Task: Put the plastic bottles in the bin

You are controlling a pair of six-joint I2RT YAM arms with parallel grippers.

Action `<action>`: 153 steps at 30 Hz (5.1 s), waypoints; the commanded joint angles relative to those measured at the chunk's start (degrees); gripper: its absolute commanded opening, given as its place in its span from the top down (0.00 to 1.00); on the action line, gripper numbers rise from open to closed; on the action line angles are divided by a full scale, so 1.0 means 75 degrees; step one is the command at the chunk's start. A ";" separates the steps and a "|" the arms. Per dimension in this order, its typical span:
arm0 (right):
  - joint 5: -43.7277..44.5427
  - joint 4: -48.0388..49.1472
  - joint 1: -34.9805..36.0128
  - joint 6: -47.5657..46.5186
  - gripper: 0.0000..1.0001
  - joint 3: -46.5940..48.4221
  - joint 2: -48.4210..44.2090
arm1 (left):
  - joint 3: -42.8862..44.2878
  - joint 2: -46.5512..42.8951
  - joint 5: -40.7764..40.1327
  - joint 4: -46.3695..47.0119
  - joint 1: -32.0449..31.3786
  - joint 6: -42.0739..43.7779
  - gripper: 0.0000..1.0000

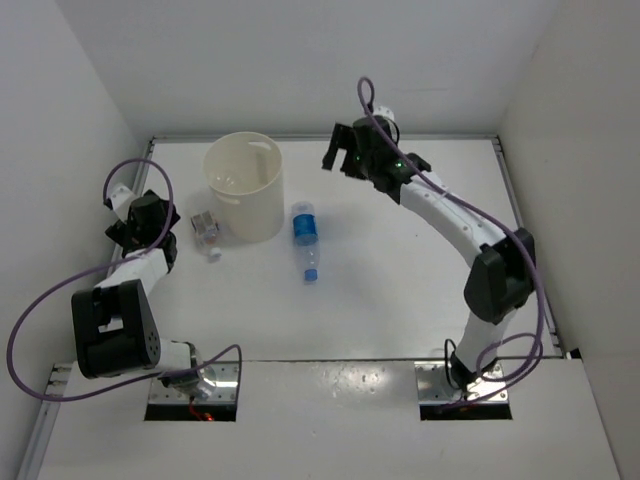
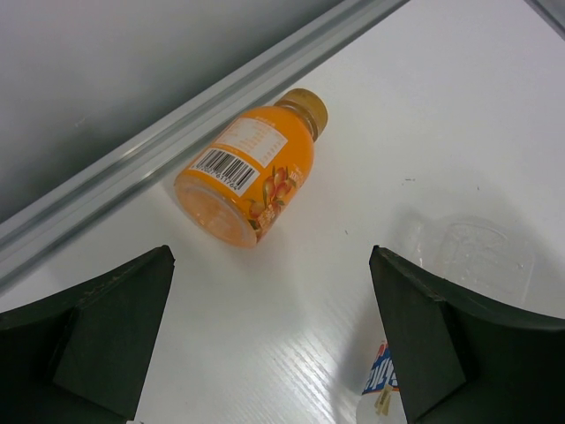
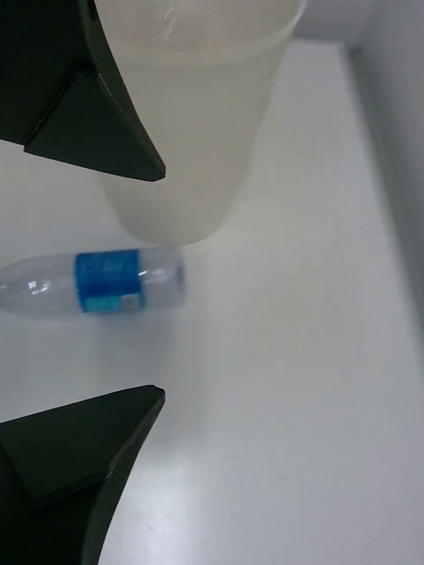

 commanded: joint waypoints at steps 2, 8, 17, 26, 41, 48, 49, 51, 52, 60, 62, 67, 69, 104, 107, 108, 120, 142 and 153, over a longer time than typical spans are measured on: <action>-0.2655 0.0680 -0.0236 0.1065 0.00 -0.0899 0.0566 | 0.0233 -0.0028 0.0124 0.0123 0.0093 0.0085 0.00; -0.4193 0.0948 -0.0237 0.1461 0.03 -0.0899 0.1972 | 0.0057 -0.0028 0.0124 0.0123 0.0093 0.0085 0.00; -0.5224 0.1253 -0.0237 0.2037 0.08 -0.0923 0.3064 | -0.0083 -0.0028 -0.0040 0.0262 0.0093 -0.0161 0.00; -0.5472 0.1428 -0.0447 0.2787 0.38 -0.1576 0.3346 | -0.0224 -0.0028 -0.0180 0.0263 0.0093 -0.0231 0.00; -0.2579 0.0280 -0.1491 0.1899 0.74 -0.0373 0.0277 | -0.0154 -0.0028 -0.0180 0.0193 0.0093 -0.0524 0.00; -0.1932 0.1042 -0.1198 0.1055 0.81 0.2176 0.0473 | 0.0174 0.0112 -0.0285 -0.0111 0.0093 -0.0675 0.00; -0.2014 0.1042 -0.1013 0.0914 0.81 0.2566 0.0637 | 0.0267 0.0112 -0.0355 -0.0112 0.0093 -0.0746 0.00; -0.2130 0.1042 -0.0824 0.0574 0.81 0.3746 0.1269 | 0.0338 0.0195 -0.0263 -0.0112 0.0093 -0.0840 0.00; -0.2213 0.1042 -0.0626 0.0213 0.81 0.4206 0.1539 | 0.0339 0.0264 -0.0262 -0.0112 0.0093 -0.0840 0.00; -0.2179 0.1347 0.0418 -0.0938 0.78 0.6015 0.2971 | 0.0269 0.0265 -0.0286 -0.0041 0.0093 -0.0840 0.00; -0.2097 0.1347 0.0710 -0.1196 0.77 0.6015 0.3181 | 0.0268 0.0335 -0.0356 -0.0041 0.0093 -0.0840 0.00; -0.1758 0.1417 0.1414 -0.2203 0.76 0.6109 0.3522 | 0.0268 0.0335 -0.0356 -0.0041 0.0093 -0.0840 0.00; -0.1337 0.1335 0.1683 -0.2601 0.73 0.6109 0.3604 | 0.0268 0.0335 -0.0437 -0.0041 0.0093 -0.0840 0.00; 0.1243 0.1253 0.1721 -0.1970 0.00 0.1493 -0.0287 | 0.4462 0.2525 0.1271 -0.4014 0.1218 -0.1463 0.00; 0.1174 0.1101 0.1639 -0.1970 0.00 0.1317 -0.0369 | 0.4907 0.3006 0.1541 -0.4014 0.1218 -0.1019 0.00; 0.1173 0.1101 0.1638 -0.1970 0.00 0.1316 -0.0438 | 0.5013 0.3123 0.1542 -0.4014 0.1218 -0.0900 0.00; 0.0728 0.0715 0.1415 -0.1724 0.00 0.1550 0.0099 | 0.5389 0.3898 0.1390 -0.3745 0.1218 0.0752 0.00; 0.0166 0.0222 0.0817 -0.1081 0.00 0.1480 0.0276 | 0.4979 0.4543 0.2643 -0.2913 0.1218 0.1339 0.36; -0.0115 0.0303 0.0595 -0.0857 0.00 0.1153 0.0205 | 0.4757 0.4015 0.2925 -0.2667 0.1218 0.1012 0.74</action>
